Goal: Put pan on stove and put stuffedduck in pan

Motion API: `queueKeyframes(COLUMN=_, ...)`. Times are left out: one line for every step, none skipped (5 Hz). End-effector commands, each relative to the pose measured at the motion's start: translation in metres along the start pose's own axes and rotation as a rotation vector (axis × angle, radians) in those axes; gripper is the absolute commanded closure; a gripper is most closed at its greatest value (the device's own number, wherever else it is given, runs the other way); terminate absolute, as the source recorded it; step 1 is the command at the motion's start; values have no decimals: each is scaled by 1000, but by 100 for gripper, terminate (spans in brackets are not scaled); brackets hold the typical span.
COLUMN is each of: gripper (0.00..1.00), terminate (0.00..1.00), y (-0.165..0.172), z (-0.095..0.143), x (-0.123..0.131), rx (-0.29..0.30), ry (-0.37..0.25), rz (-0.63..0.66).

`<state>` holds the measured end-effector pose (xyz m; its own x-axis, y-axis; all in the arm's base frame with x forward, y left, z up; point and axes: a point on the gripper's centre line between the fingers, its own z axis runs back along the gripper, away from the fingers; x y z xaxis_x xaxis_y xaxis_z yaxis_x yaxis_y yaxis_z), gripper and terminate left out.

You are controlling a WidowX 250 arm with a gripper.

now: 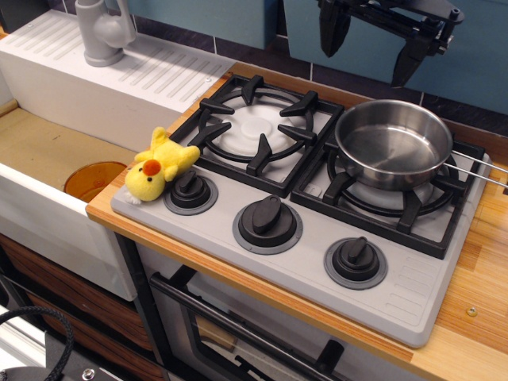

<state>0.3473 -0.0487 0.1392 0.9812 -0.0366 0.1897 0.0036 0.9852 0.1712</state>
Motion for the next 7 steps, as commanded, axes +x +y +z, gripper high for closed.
queueKeyframes(gripper=0, terminate=0, y=0, z=0, x=0, rx=0, ry=0, rz=0)
queueKeyframes(gripper=0, terminate=0, y=-2, z=-24, x=-3, rx=-9, ry=-54, rz=8)
queueKeyframes(gripper=0, terminate=0, y=-1, z=-42, x=-4, rx=-23, ry=-96, rz=3)
queueKeyframes(gripper=0, terminate=0, y=5, z=-64, x=0, rx=-47, ry=-144, rz=-16)
queueKeyframes(gripper=0, terminate=0, y=8, z=-73, x=2, rx=-49, ry=-168, rz=-12)
queueKeyframes(gripper=0, terminate=0, y=5, z=-78, x=-1, rx=-52, ry=-170, rz=-7)
queueKeyframes(gripper=0, terminate=0, y=-2, z=-85, x=-5, rx=-64, ry=-175, rz=-5)
